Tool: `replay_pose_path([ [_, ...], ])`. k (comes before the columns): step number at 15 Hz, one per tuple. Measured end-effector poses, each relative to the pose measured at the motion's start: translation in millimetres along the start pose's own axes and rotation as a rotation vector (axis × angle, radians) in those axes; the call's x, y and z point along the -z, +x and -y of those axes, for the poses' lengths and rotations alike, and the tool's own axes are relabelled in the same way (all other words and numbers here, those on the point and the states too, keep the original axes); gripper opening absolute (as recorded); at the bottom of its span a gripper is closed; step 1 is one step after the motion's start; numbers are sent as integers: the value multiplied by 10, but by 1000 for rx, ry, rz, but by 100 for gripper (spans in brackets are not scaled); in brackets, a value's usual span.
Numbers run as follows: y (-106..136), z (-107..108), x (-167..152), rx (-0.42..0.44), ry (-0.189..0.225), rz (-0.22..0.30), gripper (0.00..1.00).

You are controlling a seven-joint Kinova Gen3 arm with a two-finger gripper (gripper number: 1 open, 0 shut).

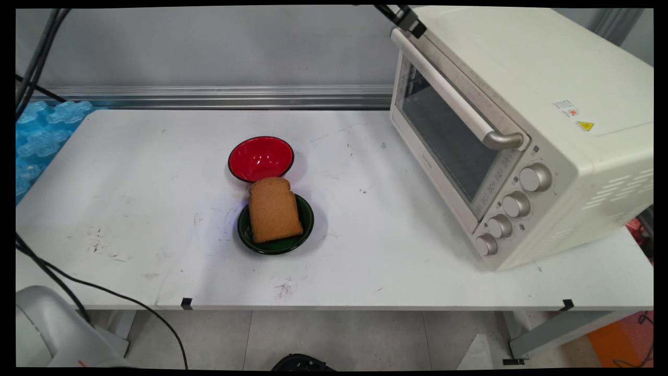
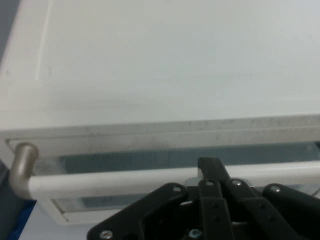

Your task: Open the oven

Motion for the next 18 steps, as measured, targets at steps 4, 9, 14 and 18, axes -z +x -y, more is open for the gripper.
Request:
replay_pose_path([
  [4,63,-43,-150,3,-7,-1,0],
  [9,48,-101,-329,0,-17,10,0],
  [14,28,-131,-500,6,-21,14,0],
  [18,8,-135,-594,13,-20,17,0],
])
